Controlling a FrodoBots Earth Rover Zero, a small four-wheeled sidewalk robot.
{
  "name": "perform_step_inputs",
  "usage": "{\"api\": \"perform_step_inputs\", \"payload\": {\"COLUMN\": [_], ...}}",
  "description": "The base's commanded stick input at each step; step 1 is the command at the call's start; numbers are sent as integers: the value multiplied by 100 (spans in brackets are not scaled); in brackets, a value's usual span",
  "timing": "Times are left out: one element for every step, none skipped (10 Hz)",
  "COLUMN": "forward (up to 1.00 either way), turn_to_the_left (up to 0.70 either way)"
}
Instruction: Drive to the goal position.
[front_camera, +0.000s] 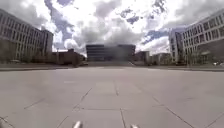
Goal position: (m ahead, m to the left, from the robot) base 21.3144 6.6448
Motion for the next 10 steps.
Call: {"api": "perform_step_inputs", "payload": {"forward": [70,70,70,70,70,70,70,70,70,70], "turn_to_the_left": [0,0,0,0,0,0,0,0,0,0]}}
